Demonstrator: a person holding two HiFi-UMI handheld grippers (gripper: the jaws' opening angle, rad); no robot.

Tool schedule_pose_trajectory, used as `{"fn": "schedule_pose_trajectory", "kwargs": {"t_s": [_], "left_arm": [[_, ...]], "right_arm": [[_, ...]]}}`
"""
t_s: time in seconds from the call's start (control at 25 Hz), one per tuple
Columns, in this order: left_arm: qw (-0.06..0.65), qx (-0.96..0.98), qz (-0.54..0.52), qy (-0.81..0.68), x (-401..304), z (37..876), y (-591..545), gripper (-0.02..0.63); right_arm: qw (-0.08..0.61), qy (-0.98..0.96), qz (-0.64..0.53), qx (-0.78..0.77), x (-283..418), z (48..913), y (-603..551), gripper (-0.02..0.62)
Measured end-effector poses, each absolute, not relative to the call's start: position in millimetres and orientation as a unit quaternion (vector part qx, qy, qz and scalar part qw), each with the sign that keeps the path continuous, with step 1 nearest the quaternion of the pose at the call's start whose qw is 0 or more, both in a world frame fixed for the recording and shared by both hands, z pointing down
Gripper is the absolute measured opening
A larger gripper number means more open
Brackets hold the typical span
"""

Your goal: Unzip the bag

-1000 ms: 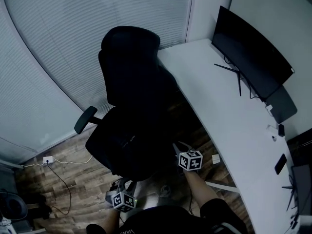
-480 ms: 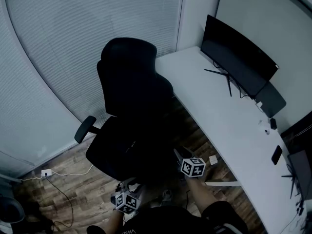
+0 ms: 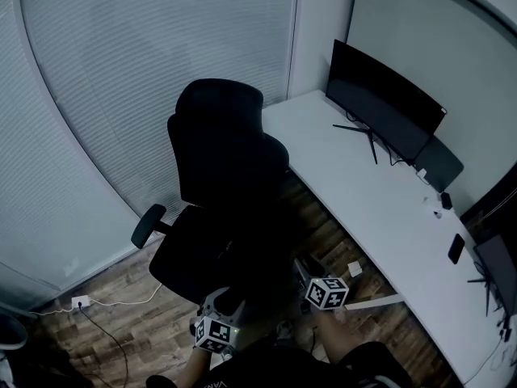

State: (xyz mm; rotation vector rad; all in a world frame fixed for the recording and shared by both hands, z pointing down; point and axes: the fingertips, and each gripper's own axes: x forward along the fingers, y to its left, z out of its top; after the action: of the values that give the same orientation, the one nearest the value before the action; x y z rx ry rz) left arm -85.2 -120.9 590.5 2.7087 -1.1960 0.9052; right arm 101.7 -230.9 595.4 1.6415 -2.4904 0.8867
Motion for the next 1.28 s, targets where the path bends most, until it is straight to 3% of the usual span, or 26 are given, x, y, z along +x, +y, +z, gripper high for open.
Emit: {"fn": "schedule_pose_trajectory", "kwargs": {"t_s": [0.28, 0.56, 0.84, 1.28], "left_arm": [[-0.008, 0.878, 0.259, -0.403, -104.7, 551.6, -108.5, 0.179], [-0.038, 0.887, 0.202, -0.413, -124.0, 515.4, -88.3, 0.112], [-0.061, 0.886, 0.164, -0.429, -157.2, 486.5, -66.6, 0.063], [-0.067, 0.895, 0.144, -0.417, -198.2, 462.6, -25.3, 0.029]], "right_arm": [[-0.032, -0.802, 0.259, 0.537, 86.9, 550.8, -188.7, 0.161], [-0.056, -0.811, 0.227, 0.537, 64.2, 515.2, -142.6, 0.160], [-0.077, -0.813, 0.199, 0.542, 33.2, 486.3, -93.0, 0.078], [-0.060, -0.829, 0.197, 0.520, -39.5, 484.0, -35.4, 0.057]]}}
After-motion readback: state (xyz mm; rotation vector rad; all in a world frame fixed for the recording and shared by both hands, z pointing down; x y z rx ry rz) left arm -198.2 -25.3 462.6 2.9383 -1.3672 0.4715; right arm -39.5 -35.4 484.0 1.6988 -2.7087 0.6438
